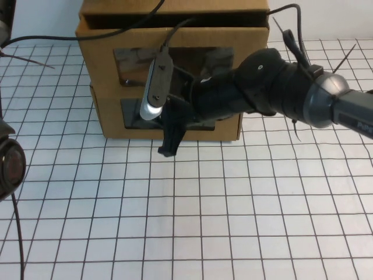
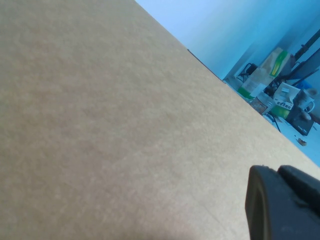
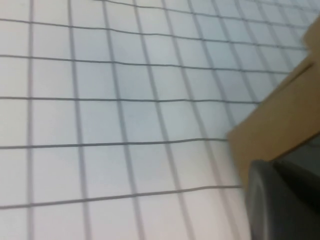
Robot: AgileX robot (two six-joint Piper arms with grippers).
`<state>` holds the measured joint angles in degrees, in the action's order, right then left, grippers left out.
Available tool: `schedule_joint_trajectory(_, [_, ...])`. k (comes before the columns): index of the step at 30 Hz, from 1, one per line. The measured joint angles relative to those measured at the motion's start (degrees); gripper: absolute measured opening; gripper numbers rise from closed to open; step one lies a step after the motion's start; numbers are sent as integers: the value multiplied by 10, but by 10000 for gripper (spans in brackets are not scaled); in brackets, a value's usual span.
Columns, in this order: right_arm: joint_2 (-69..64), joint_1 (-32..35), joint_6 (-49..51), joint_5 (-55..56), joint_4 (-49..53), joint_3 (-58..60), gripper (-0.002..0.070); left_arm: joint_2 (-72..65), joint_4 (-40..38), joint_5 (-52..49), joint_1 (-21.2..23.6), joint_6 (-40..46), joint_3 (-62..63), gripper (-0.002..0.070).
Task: Close the shoe box
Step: Close the shoe box with your right arm
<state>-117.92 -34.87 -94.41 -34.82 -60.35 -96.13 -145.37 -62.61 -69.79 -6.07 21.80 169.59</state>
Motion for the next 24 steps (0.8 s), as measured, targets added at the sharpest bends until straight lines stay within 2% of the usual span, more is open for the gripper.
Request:
schedule_joint_trajectory(7, [-3, 0, 22, -84, -2, 0, -13, 0, -1, 0, 0, -1, 0, -2])
schedule_joint_trajectory(13, [29, -6, -16, -37, -1, 0, -13, 0, -1, 0, 0, -1, 0, -2])
schedule_joint_trajectory(24, [81, -31, -41, -32, -4, -1, -13, 0, -1, 0, 0, -1, 0, -2])
